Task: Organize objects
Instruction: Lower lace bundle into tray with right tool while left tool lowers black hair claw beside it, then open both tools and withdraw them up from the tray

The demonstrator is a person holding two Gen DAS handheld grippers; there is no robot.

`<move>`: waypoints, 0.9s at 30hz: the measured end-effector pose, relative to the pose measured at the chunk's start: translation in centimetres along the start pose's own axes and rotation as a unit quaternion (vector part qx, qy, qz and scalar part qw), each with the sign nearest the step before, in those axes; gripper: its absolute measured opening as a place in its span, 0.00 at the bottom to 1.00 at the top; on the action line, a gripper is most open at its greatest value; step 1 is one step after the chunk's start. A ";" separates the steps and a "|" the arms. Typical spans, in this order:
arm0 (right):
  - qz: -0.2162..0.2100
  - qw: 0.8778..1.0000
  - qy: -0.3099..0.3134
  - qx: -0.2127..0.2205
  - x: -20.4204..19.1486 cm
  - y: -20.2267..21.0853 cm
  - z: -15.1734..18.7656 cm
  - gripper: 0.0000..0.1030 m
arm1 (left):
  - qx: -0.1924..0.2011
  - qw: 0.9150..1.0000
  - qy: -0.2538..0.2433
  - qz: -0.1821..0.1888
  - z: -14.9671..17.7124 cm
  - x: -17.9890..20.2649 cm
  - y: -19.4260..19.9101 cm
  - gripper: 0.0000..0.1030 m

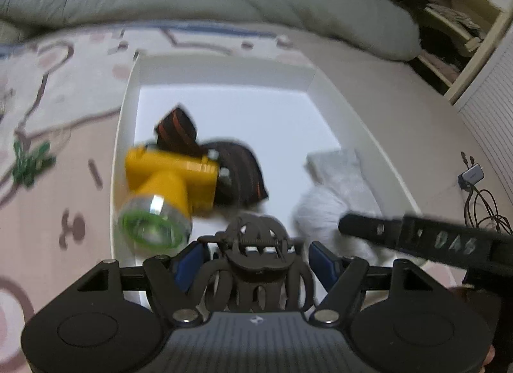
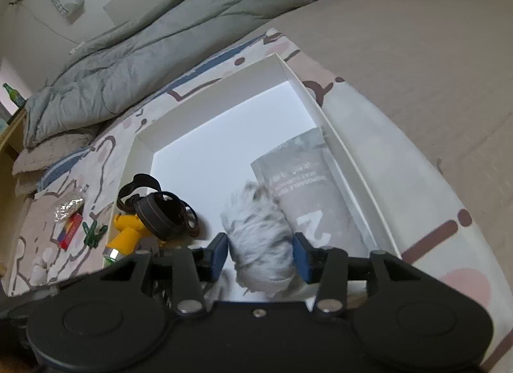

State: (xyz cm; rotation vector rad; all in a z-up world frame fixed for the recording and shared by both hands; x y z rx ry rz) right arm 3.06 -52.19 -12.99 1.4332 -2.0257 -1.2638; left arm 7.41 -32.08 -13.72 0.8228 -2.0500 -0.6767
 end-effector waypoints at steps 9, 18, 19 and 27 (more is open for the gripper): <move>-0.009 1.000 0.018 0.008 -1.2 1.6 0.2 0.56 | 0.006 1.000 0.006 -0.018 0.4 0.1 1.9 0.71; 0.003 0.999 0.029 0.019 -1.6 2.8 0.3 0.55 | 0.013 0.999 0.002 -0.035 -0.2 0.3 3.7 0.71; 0.004 0.999 0.029 0.019 -1.6 3.0 0.3 0.54 | 0.012 0.999 0.002 -0.035 -0.2 0.3 3.9 0.71; 0.019 0.998 0.043 0.050 -1.6 5.7 0.6 0.54 | 0.020 0.998 -0.029 -0.050 -0.2 1.4 5.9 0.71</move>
Point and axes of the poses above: each gripper's, at about its wrist camera, not at the fingertips, and y roughly against the way its jaws point, x to its right, z to its underside, the point moved 2 cm from there along -y, roughly the way its jaws point, and after that the axes turned 15 degrees about z, right-handed, at the moved point
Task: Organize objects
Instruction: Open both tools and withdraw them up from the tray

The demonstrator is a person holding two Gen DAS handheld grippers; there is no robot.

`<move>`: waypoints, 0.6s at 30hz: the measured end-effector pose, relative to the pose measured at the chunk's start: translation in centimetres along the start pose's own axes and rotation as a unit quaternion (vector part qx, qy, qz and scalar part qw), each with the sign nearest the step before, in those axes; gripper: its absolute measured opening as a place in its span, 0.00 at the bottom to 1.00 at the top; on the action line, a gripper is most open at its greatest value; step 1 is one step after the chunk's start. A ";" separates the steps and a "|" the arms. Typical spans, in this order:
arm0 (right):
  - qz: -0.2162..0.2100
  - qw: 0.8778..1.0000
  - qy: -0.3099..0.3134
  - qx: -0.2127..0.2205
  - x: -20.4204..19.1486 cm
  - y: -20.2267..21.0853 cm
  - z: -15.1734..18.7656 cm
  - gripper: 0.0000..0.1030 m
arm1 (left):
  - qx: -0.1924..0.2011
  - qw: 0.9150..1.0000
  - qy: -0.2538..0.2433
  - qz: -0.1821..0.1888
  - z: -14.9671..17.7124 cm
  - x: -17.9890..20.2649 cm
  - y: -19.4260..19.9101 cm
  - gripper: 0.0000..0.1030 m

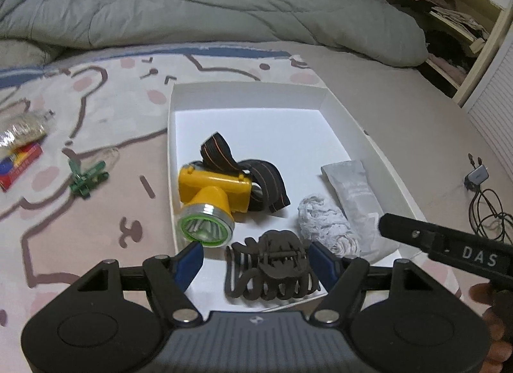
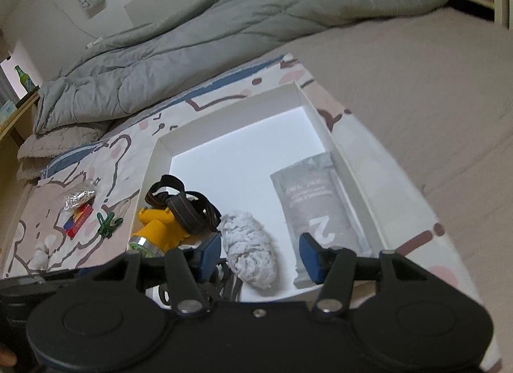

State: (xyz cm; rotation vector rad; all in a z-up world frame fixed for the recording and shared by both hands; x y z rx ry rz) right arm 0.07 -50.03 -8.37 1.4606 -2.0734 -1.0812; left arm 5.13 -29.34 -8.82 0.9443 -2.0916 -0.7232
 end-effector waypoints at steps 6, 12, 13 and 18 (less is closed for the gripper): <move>0.020 0.999 0.021 0.031 -0.1 2.6 0.3 0.57 | 0.012 0.999 -0.029 -0.016 -0.1 0.6 2.0 0.72; 0.037 0.997 0.031 0.059 -0.2 5.4 0.8 0.63 | 0.026 0.998 -0.047 -0.025 0.2 0.8 4.2 0.77; 0.040 0.997 0.031 0.064 -0.2 6.0 0.9 0.64 | 0.027 0.998 -0.050 -0.026 0.2 0.8 4.5 0.77; 0.052 0.995 0.035 0.082 -0.6 7.9 1.3 0.70 | 0.036 0.997 -0.062 -0.031 0.5 1.0 6.1 0.82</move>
Point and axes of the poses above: each gripper's, at about its wrist camera, not at the fingertips, and y roughly against the way its jaws point, x to its right, z to its underside, the point moved 2 cm from there along -y, roughly the way its jaws point, and after that the axes turned 15 degrees about z, right-handed, at the moved point
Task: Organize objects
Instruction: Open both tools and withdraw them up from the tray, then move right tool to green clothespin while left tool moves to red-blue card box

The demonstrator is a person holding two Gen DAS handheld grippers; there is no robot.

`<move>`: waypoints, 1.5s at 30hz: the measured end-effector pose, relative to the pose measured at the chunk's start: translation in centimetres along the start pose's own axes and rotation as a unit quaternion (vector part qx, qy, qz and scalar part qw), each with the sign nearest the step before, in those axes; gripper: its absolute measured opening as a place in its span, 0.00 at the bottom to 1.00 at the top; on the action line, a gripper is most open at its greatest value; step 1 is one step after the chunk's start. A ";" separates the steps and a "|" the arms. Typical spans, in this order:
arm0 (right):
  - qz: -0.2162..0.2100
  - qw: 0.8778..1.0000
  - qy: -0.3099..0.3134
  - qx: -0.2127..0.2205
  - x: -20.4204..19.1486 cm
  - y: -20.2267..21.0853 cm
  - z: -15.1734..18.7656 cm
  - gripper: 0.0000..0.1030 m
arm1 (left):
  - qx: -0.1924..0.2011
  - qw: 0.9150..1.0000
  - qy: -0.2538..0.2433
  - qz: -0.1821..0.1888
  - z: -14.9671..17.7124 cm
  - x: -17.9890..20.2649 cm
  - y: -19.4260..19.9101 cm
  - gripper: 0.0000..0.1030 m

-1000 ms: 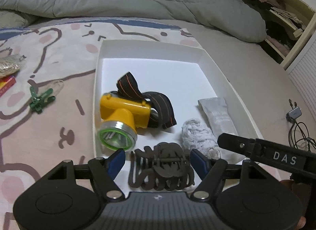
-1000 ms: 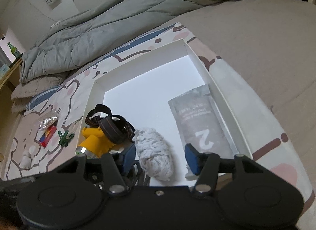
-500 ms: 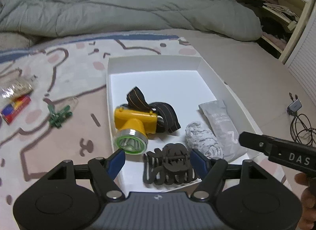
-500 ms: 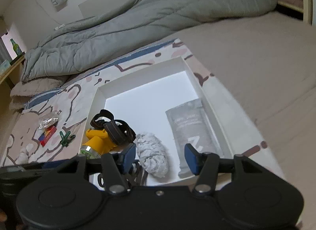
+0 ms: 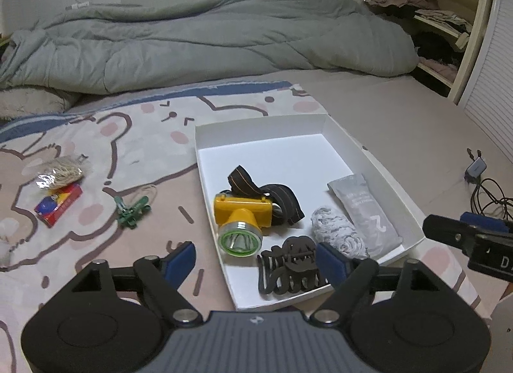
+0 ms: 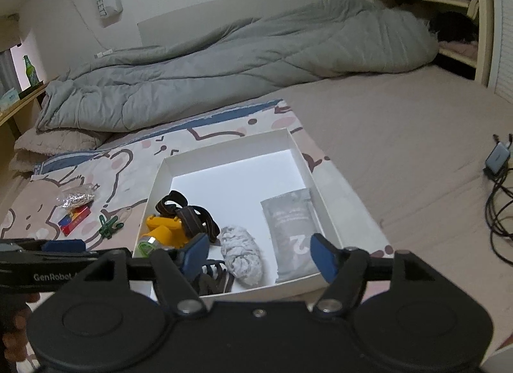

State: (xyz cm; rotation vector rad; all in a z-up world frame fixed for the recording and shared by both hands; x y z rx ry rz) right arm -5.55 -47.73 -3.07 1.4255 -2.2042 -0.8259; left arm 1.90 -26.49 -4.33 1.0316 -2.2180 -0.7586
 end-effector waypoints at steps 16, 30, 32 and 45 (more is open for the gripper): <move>0.040 0.999 0.001 0.018 -0.1 3.7 2.0 0.93 | 0.010 1.000 -0.021 -0.002 1.8 0.1 2.8 0.99; 0.083 0.996 0.014 0.031 0.4 5.4 3.4 1.00 | 0.017 0.999 -0.033 0.005 2.7 0.0 4.2 1.00; 0.084 0.996 0.012 0.032 0.4 5.6 3.5 1.00 | 0.019 0.999 -0.034 0.007 2.8 0.0 4.4 1.00; 0.083 0.996 0.018 0.033 -0.8 6.0 3.4 1.00 | 0.045 0.999 -0.028 0.004 2.5 -1.9 6.5 1.00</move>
Point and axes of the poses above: each gripper's, at about its wrist camera, not at the fingertips, and y roughly against the way its jaws point, x to its right, z to its underside, the point moved 2 cm from there along -y, roughly the way its jaws point, and after that the axes turned 15 degrees about z, right-handed, at the moved point
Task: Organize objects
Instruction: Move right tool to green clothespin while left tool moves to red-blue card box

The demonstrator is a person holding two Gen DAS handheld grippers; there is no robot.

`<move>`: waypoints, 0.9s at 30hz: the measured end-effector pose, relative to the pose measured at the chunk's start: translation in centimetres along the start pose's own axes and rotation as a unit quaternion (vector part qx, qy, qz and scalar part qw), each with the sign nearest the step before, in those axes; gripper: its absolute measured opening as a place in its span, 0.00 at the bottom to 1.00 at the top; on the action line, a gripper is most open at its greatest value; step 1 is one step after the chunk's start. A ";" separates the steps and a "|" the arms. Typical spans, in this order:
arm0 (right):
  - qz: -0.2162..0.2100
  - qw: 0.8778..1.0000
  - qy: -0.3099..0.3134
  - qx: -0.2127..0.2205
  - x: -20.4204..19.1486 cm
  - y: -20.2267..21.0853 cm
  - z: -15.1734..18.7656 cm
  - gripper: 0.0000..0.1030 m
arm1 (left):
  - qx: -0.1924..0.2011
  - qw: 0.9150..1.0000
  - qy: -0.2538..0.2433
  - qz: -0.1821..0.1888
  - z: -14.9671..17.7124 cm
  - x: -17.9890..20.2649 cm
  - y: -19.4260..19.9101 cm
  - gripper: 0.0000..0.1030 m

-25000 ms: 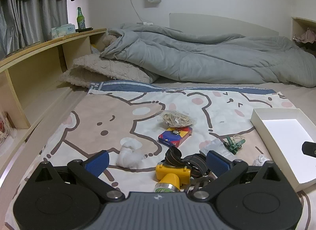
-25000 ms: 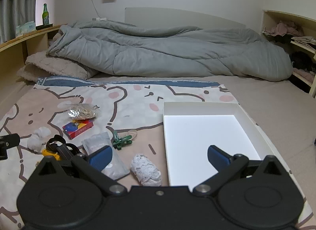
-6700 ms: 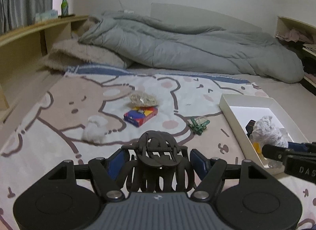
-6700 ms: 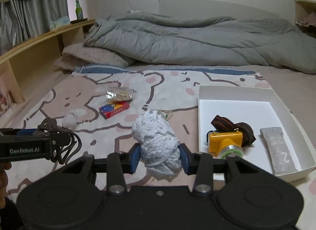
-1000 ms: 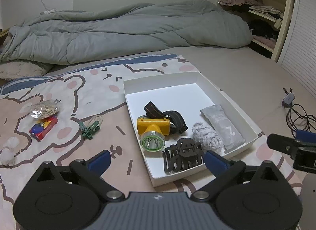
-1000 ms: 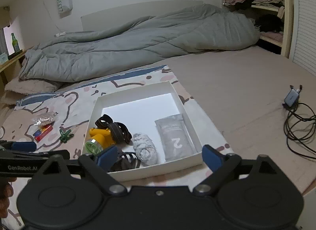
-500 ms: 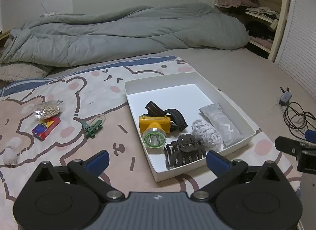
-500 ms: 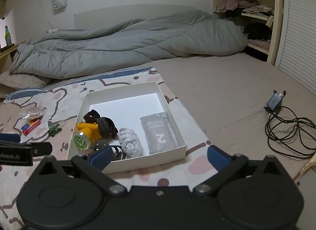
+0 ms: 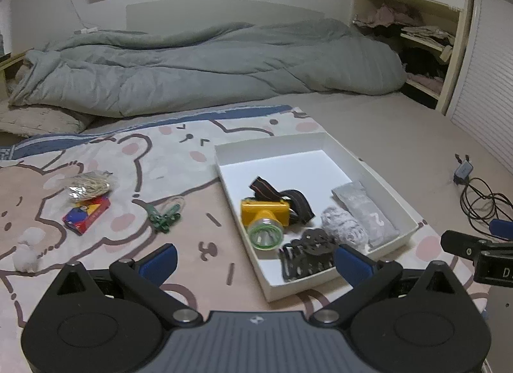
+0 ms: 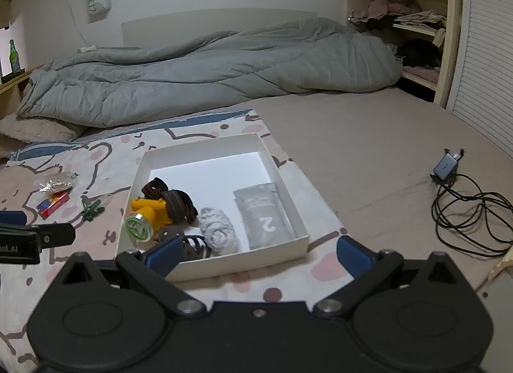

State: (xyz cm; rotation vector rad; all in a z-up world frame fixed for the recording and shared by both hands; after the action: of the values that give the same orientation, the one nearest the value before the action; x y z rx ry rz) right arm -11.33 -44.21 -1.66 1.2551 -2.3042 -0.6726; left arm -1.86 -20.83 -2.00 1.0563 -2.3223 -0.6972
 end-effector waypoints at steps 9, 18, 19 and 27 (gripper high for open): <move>-0.025 1.000 0.014 0.012 -4.3 0.0 -1.1 1.00 | 0.018 0.999 0.016 -0.035 -0.3 -4.5 2.3 1.00; -0.058 0.997 0.040 0.019 -10.3 -0.1 -1.8 1.00 | 0.028 0.996 0.034 -0.074 -0.2 -9.5 4.7 1.00; -0.063 0.997 0.042 0.018 -10.9 -0.1 -1.8 1.00 | 0.029 0.996 0.036 -0.077 -0.2 -10.0 4.9 1.00; -0.097 0.994 0.055 0.022 -15.4 0.1 -2.4 1.00 | 0.037 0.993 0.052 -0.098 0.0 -13.4 6.3 1.00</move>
State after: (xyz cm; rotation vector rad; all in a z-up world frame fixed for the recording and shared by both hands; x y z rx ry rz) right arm -2.34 -31.52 -1.78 1.5110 -2.1380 -0.6024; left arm 2.49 -6.75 -1.02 1.3343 -2.1908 -0.6176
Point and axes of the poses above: each gripper's, at about its wrist camera, not at the fingertips, and y roughly against the way its jaws point, x to its right, z to its underside, the point moved 2 cm from there along -y, roughly the way its jaws point, and after that the axes turned 15 degrees about z, right-handed, at the moved point
